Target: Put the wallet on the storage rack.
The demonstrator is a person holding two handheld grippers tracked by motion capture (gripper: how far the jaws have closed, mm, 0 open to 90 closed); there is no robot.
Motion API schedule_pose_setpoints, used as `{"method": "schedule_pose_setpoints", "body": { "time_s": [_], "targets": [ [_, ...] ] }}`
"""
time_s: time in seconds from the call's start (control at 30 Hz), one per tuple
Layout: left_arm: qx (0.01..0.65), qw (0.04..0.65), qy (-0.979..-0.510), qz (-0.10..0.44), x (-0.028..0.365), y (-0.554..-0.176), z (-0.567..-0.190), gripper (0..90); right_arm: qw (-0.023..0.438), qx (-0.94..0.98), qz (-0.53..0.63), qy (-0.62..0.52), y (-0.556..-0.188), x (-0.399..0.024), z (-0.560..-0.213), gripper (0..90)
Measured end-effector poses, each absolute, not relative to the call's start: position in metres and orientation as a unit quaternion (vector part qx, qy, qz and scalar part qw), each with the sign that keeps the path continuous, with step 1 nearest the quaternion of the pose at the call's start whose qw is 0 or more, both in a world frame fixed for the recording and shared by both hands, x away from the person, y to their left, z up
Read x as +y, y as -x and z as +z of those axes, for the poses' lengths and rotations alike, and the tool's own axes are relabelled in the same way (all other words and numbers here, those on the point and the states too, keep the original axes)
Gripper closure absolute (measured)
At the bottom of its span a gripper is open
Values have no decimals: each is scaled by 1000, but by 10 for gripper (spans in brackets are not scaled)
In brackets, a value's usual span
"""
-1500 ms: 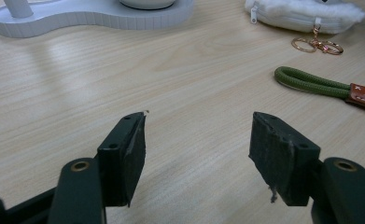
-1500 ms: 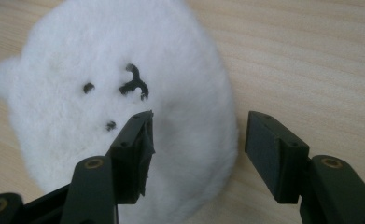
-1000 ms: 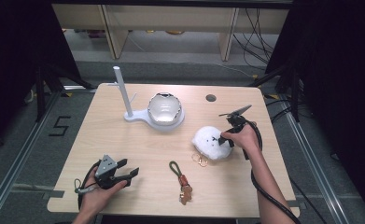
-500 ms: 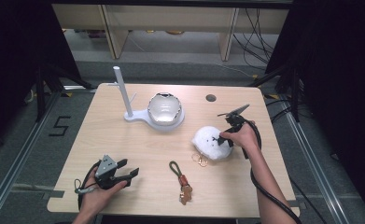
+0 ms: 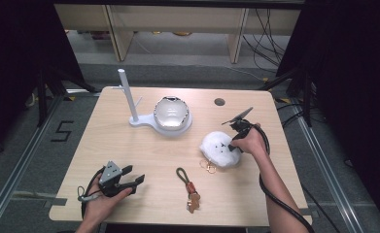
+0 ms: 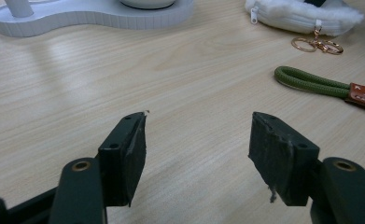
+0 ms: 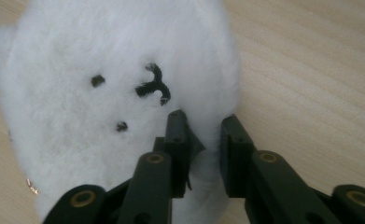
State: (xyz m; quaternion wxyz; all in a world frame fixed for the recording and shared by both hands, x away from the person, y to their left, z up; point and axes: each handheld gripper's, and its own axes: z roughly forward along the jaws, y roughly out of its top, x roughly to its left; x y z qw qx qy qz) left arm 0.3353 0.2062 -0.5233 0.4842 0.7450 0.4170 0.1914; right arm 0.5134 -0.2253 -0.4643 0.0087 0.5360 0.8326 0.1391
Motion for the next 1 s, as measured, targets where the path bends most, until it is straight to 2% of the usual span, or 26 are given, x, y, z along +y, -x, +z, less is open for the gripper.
{"method": "schedule_pose_setpoints", "body": {
  "time_s": [0.27,0.47,0.5,1.0],
  "targets": [
    [415,481,-748,193,206,-335,-523,363,27,839,176,-514,-498,-225,-447,822],
    [413,481,-749,193,206,-335,-523,363,56,848,198,-488,-492,-223,-431,829],
    [413,481,-749,193,206,-335,-523,364,72,847,210,-482,-489,-221,-424,830],
    [413,481,-748,195,205,-335,-523,364,108,844,275,-448,-480,-201,-381,833]
  ]
}}
